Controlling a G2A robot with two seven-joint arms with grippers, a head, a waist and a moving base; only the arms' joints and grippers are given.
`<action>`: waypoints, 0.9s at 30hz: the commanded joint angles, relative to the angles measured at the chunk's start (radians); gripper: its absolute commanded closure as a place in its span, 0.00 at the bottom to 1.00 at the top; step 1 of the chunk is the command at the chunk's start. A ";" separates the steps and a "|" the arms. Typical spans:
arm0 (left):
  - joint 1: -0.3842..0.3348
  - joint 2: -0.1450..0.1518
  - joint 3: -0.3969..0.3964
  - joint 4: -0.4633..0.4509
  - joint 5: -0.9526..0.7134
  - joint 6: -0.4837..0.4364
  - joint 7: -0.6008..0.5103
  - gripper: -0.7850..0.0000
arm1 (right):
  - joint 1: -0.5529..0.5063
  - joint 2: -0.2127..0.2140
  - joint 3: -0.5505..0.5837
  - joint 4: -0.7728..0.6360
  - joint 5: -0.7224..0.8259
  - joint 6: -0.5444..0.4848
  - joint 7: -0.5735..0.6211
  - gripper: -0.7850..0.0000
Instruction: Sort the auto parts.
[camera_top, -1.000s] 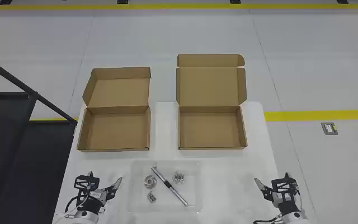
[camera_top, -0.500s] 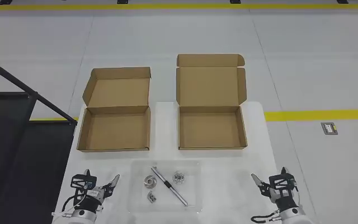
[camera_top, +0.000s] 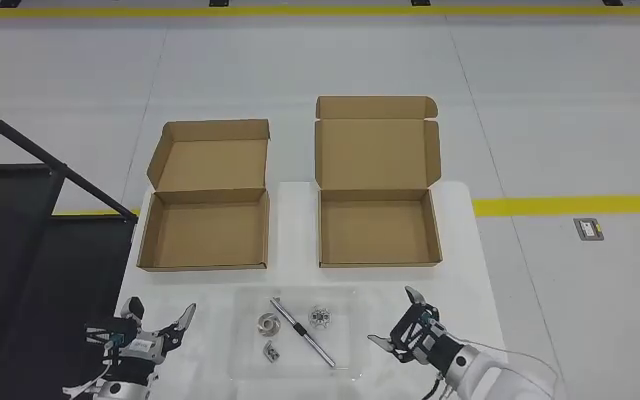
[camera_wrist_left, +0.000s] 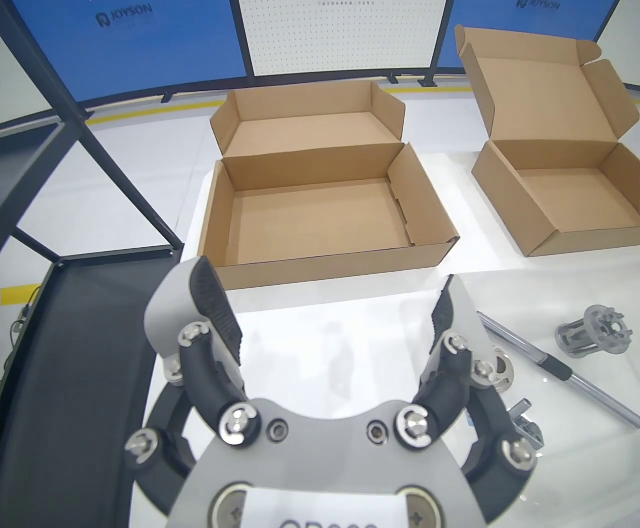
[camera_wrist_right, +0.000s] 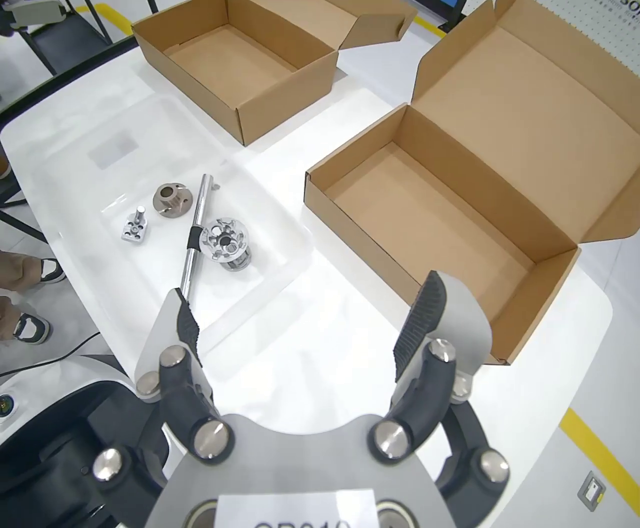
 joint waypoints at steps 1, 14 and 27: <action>0.000 0.000 0.000 0.000 0.000 0.000 0.000 0.00 | -0.001 0.000 0.001 0.000 0.000 0.000 -0.003 0.00; 0.000 0.000 0.000 0.000 0.000 0.000 0.000 0.00 | 0.269 -0.038 -0.281 0.186 0.049 -0.092 0.218 0.00; 0.000 0.000 0.000 0.000 0.000 0.000 0.000 0.00 | 0.642 -0.156 -0.612 0.533 0.214 0.068 0.486 0.00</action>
